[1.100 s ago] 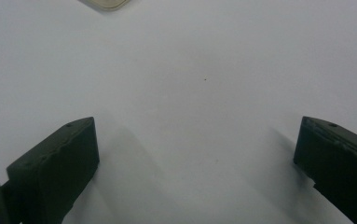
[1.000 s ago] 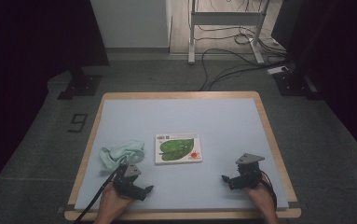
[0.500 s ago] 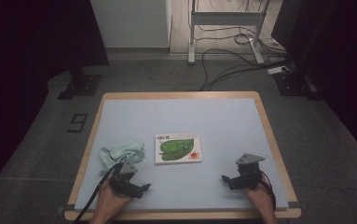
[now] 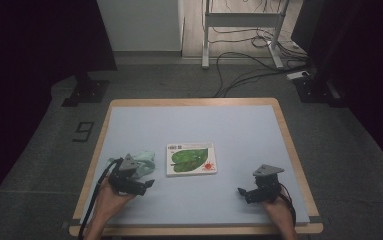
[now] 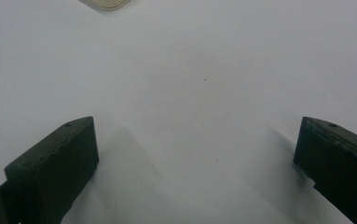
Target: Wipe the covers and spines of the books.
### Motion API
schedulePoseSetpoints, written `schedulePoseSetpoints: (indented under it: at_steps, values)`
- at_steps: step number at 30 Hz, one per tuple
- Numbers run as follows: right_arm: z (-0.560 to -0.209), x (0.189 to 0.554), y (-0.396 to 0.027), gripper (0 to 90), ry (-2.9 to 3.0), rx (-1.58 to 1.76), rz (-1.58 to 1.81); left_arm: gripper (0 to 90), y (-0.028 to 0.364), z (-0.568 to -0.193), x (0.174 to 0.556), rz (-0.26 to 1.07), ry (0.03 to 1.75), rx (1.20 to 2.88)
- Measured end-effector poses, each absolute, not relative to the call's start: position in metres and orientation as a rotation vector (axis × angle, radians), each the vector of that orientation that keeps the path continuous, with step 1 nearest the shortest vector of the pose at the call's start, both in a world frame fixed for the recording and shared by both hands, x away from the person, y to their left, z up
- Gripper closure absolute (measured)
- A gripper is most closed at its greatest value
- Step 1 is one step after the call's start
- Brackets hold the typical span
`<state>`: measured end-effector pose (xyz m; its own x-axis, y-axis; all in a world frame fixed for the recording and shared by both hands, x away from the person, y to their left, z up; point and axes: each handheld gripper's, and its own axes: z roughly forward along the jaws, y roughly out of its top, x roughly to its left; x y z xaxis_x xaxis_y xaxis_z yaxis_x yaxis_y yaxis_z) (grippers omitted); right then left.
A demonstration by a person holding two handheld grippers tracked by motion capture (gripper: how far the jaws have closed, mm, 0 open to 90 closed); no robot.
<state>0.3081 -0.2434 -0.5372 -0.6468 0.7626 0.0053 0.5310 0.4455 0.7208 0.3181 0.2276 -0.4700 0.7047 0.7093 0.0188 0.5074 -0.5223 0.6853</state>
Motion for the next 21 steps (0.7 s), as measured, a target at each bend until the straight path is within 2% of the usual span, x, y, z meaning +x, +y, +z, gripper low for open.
schedulePoseSetpoints:
  at_steps: [4,12,15,21]
  values:
    - [-0.537,0.308,-0.243,0.0,2.381,1.106,1.017,13.6,0.237,-0.470,0.335,0.415,0.976,2.244]
    - [-0.537,0.308,-0.243,0.0,2.380,1.106,1.017,18.2,0.260,-0.496,0.362,0.385,1.069,2.270]
    - [-0.537,0.308,-0.243,0.0,2.380,1.106,1.017,26.8,0.263,-0.504,0.365,0.362,1.077,2.276]
    - [-0.537,0.308,-0.243,0.0,2.381,1.105,1.017,56.1,0.268,-0.511,0.367,0.362,1.107,2.238]
